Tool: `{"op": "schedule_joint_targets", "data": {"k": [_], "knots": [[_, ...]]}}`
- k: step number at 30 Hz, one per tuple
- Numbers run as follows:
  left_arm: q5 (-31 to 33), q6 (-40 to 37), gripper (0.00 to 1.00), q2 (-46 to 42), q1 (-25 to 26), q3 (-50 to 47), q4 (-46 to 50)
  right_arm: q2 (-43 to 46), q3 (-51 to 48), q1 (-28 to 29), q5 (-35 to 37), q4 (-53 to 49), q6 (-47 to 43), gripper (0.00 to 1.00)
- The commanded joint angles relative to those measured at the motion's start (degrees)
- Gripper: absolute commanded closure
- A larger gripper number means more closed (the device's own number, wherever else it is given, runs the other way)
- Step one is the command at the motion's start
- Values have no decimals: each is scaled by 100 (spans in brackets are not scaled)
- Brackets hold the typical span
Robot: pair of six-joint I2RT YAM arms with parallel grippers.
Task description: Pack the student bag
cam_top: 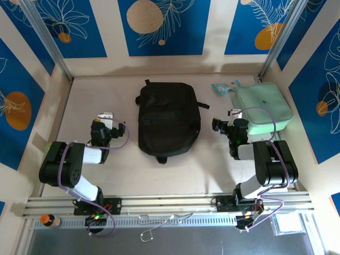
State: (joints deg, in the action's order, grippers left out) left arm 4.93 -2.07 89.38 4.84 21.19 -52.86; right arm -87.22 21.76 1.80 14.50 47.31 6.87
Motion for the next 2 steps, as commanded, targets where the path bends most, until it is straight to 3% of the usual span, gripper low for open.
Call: {"op": "schedule_joint_targets", "data": {"k": [1,2], "knots": [[-194,-83,0,43,-80,79,-2,-21,121,-22,-97,72,33,1],[-193,-83,0,43,-80,70,-9,-19,125,-22,-97,81,33,1]]}}
